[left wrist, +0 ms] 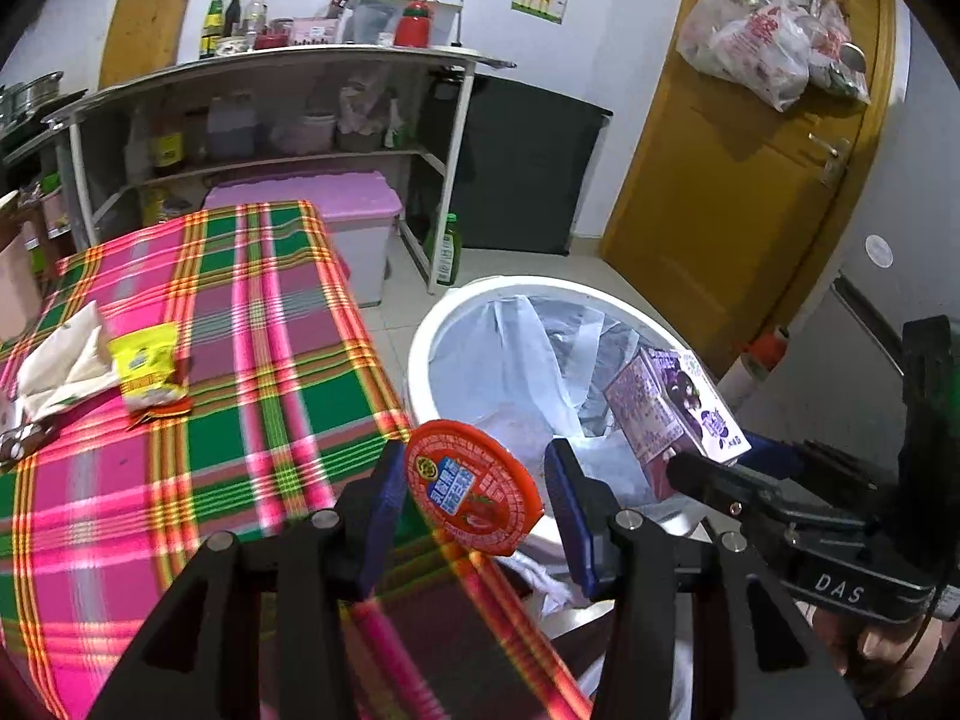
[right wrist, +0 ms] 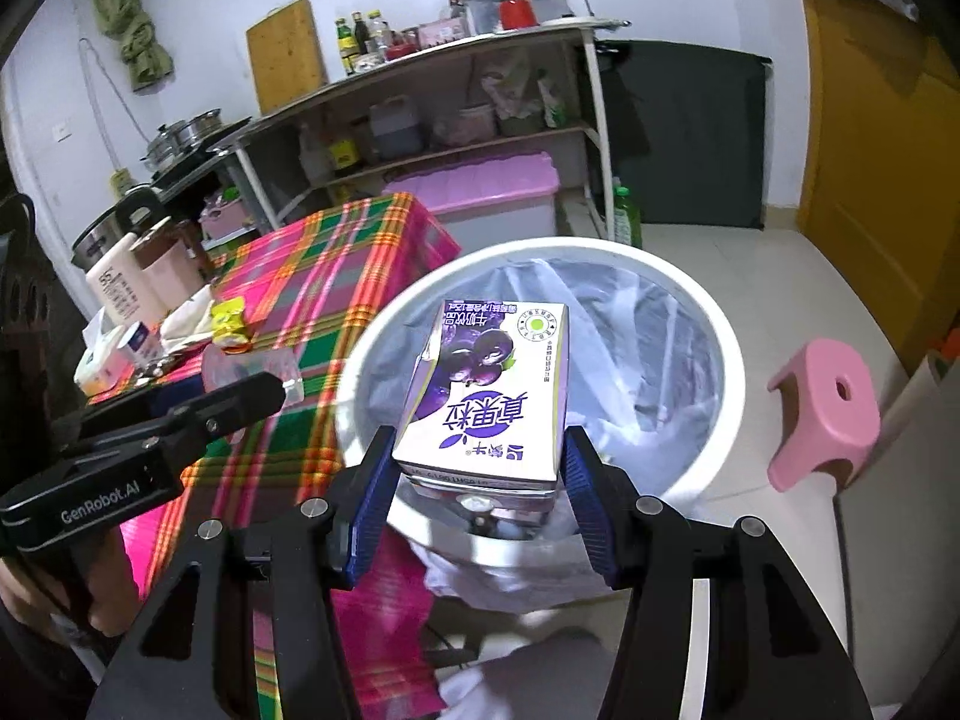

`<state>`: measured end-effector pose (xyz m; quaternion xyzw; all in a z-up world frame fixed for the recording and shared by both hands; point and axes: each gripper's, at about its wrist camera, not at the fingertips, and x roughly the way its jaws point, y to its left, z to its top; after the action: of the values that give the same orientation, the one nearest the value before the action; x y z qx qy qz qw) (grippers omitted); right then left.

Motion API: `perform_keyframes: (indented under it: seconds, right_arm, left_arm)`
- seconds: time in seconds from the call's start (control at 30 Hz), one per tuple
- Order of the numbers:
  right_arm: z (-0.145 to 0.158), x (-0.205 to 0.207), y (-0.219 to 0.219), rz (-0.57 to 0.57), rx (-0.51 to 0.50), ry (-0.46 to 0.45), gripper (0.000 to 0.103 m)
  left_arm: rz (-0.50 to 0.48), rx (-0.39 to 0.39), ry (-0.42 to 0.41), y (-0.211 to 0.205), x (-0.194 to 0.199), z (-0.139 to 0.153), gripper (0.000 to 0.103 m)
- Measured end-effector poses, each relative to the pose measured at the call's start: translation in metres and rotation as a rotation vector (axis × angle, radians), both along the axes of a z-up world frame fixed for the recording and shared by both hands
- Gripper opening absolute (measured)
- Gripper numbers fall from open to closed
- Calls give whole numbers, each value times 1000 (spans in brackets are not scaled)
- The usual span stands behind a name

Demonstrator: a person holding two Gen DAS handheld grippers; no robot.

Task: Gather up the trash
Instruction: 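Carry the cup and purple carton over the white bin, then open both grippers to drop the cup and carton into the bin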

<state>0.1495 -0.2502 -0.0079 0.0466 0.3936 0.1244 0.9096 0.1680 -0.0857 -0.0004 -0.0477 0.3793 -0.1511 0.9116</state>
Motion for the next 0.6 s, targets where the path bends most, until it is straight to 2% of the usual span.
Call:
perform_keyframes:
  seconds: [0.33, 0.6]
  right_arm:
    - [-15, 12, -16, -30, -19, 51, 56]
    - [-19, 17, -20, -49, -23, 70, 56]
  left_arm:
    - [-51, 10, 26, -23, 22, -10, 49]
    - [-65, -6, 42, -26, 29, -11, 50]
